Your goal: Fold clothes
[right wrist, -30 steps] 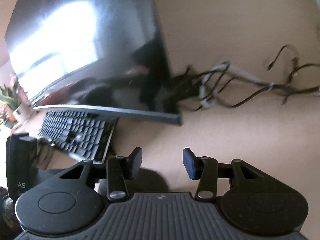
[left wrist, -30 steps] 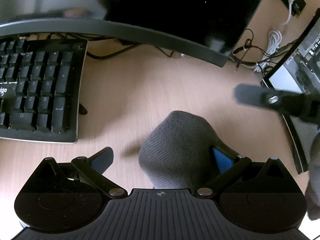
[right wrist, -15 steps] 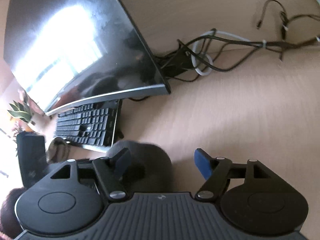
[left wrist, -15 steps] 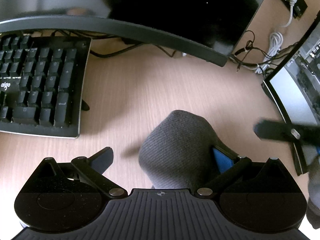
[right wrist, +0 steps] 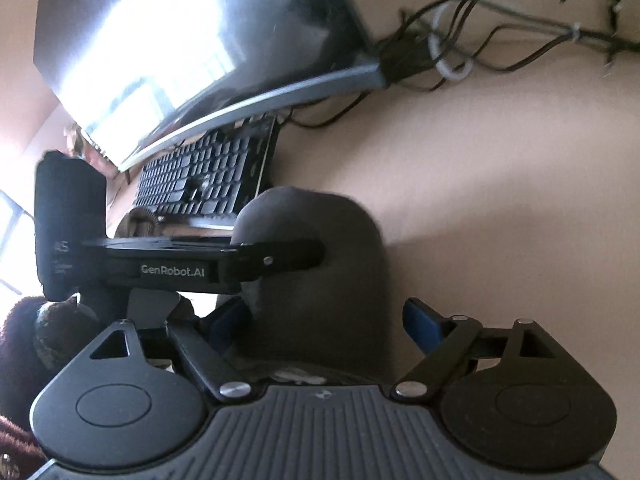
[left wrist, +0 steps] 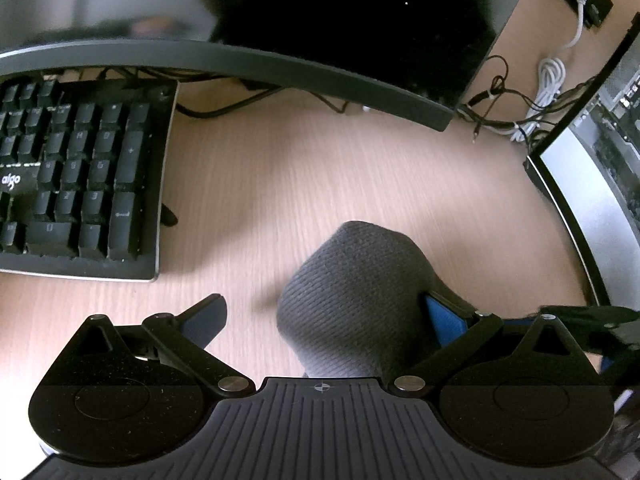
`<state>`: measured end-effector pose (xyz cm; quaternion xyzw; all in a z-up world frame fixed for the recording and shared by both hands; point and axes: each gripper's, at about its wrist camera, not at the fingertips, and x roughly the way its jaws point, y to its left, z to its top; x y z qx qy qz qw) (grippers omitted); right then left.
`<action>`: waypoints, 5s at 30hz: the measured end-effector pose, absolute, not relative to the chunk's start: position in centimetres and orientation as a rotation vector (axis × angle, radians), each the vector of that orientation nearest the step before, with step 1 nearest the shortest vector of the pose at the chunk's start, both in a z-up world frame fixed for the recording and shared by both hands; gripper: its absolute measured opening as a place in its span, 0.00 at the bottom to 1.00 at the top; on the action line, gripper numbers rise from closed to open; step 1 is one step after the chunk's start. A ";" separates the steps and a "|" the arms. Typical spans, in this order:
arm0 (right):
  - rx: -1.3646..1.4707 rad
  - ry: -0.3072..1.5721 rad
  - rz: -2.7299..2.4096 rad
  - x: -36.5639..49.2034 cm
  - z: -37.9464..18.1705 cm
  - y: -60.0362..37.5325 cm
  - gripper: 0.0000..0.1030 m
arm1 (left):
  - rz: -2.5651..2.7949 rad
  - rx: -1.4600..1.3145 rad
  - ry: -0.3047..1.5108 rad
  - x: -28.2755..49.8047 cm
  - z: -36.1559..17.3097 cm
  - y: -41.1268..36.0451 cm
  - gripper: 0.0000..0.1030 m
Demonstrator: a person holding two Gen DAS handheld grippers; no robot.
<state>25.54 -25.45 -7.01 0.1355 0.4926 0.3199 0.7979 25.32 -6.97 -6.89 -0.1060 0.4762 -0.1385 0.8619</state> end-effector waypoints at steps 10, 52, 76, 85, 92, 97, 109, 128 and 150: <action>0.392 1.042 0.616 25.3 -7.1 -25.2 0.67 | -0.332 -0.104 0.954 26.6 -6.4 -9.2 1.00; 0.256 0.812 0.306 23.0 -7.3 -27.3 0.79 | -0.335 -0.075 0.962 27.1 -6.8 -12.1 1.00; 0.125 0.752 0.369 22.2 -5.7 -27.0 0.86 | -0.449 -0.195 1.000 26.4 -5.4 -14.6 0.74; 0.123 0.724 0.361 19.2 -3.7 -31.3 0.94 | -0.451 -0.180 0.931 24.0 -3.8 -13.8 0.43; 0.207 0.688 0.357 19.6 -0.5 -33.9 0.58 | -0.387 -0.220 0.956 23.6 -5.4 -11.4 0.52; 0.195 0.744 0.370 24.7 -0.4 -31.8 0.61 | -0.373 -0.179 0.916 22.6 -5.1 -11.7 0.55; -0.035 0.813 0.416 30.6 -2.4 -24.3 0.84 | -0.357 -0.178 0.907 22.2 -4.8 -11.6 0.59; 0.302 0.854 0.403 29.6 -4.2 -30.7 0.81 | -0.508 -0.232 0.934 24.3 -4.4 -15.0 0.58; 0.344 0.798 0.431 21.9 -3.1 -31.1 0.41 | -0.421 -0.280 1.012 20.2 -5.3 -9.2 0.21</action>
